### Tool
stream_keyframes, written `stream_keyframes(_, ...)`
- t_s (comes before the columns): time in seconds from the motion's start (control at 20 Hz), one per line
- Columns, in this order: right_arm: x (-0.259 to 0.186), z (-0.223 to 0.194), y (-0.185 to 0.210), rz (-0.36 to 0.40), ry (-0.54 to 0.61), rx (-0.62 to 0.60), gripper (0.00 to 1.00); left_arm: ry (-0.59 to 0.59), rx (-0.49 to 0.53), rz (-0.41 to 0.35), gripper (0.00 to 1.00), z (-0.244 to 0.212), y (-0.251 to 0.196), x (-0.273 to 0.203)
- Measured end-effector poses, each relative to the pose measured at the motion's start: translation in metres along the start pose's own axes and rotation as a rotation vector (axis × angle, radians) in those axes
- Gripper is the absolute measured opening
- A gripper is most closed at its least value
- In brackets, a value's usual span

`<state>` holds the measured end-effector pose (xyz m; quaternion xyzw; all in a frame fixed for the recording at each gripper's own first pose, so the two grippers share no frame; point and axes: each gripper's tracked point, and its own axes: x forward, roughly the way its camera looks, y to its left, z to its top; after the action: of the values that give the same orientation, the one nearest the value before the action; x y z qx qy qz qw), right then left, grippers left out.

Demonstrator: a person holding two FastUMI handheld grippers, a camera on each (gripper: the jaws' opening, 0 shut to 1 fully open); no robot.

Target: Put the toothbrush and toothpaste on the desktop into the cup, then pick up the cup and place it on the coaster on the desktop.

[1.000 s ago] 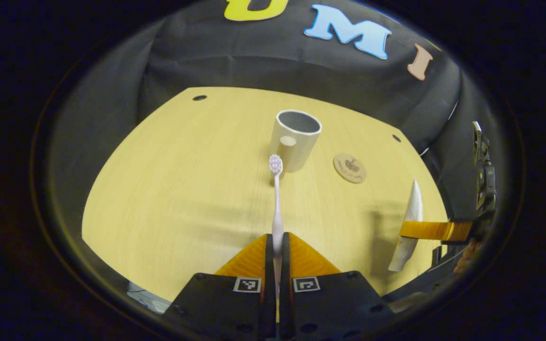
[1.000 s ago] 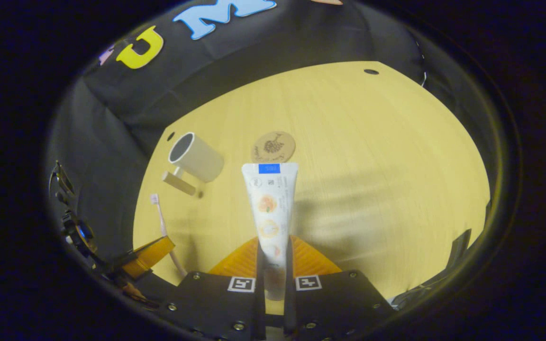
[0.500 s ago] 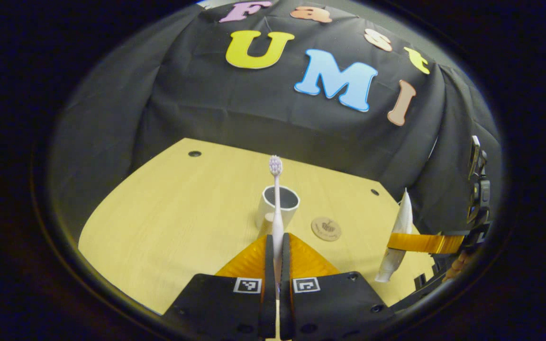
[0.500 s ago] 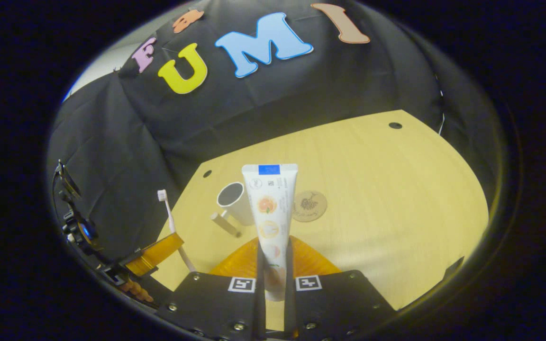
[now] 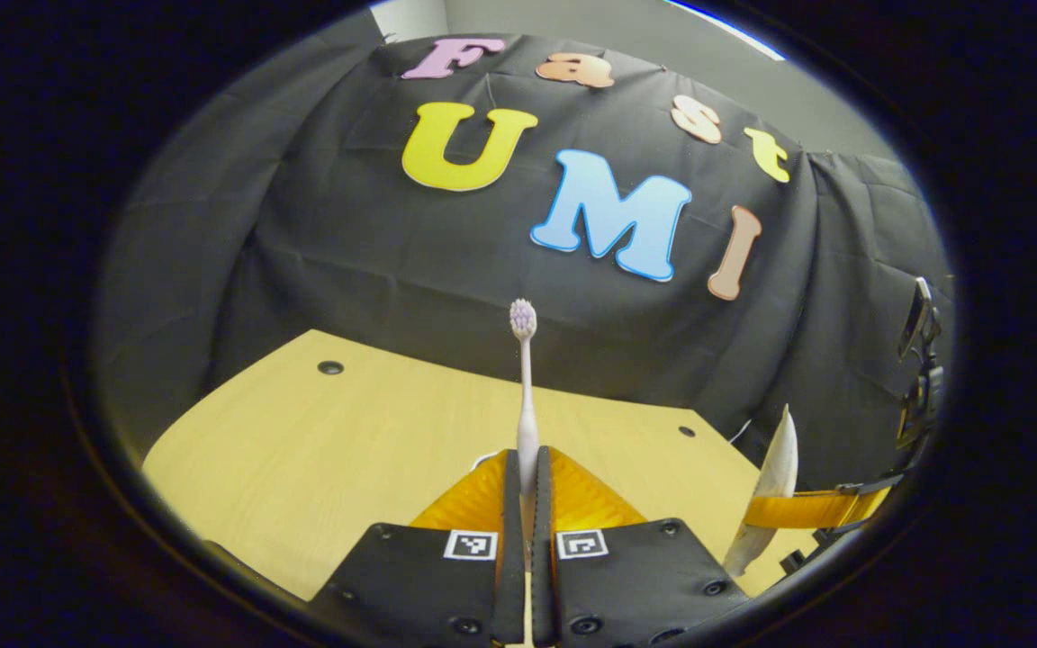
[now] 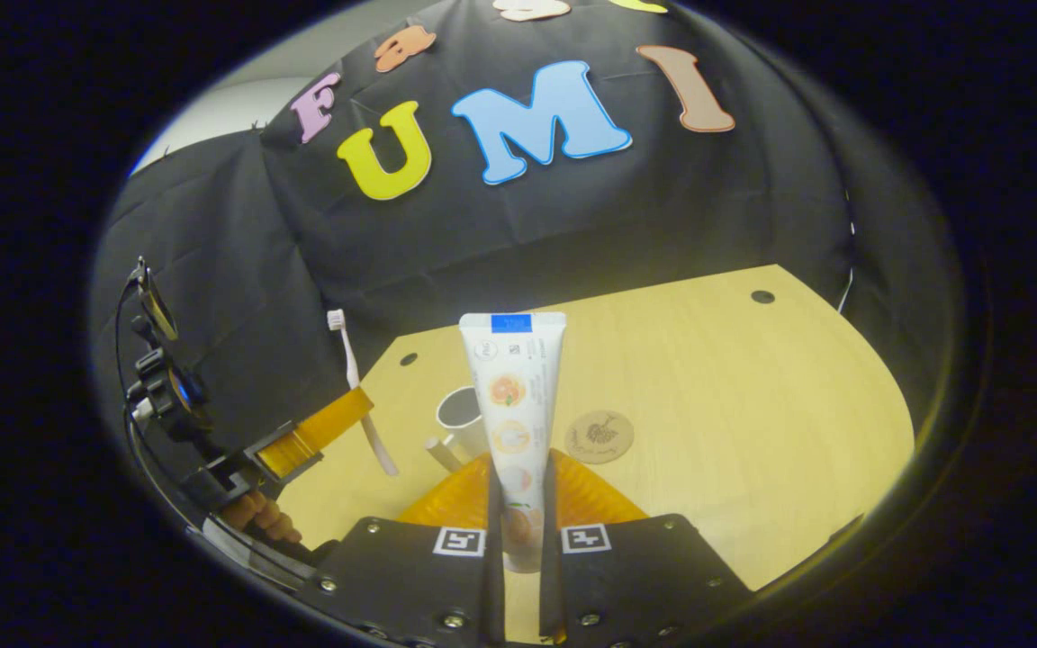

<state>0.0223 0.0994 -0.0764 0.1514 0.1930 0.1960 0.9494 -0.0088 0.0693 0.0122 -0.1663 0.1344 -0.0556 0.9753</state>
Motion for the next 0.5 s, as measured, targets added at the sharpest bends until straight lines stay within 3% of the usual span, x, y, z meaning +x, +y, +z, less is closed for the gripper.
stream_keyframes(0.1,0.003,0.003,0.001,-0.010,-0.003,0.004,0.16,-0.023,-0.019,-0.026,0.10,0.009,0.000,0.019)
stream_keyframes(0.15,0.005,0.002,0.002,-0.012,0.003,0.005,0.16,-0.030,-0.028,-0.039,0.16,0.011,0.000,0.029)
stream_keyframes(0.2,0.007,0.001,0.001,-0.018,0.010,0.005,0.16,-0.033,-0.029,-0.047,0.10,0.013,-0.001,0.039)
stream_keyframes(0.5,0.026,-0.002,-0.009,-0.068,0.049,0.002,0.16,-0.044,-0.022,-0.061,0.10,0.012,0.010,0.091)
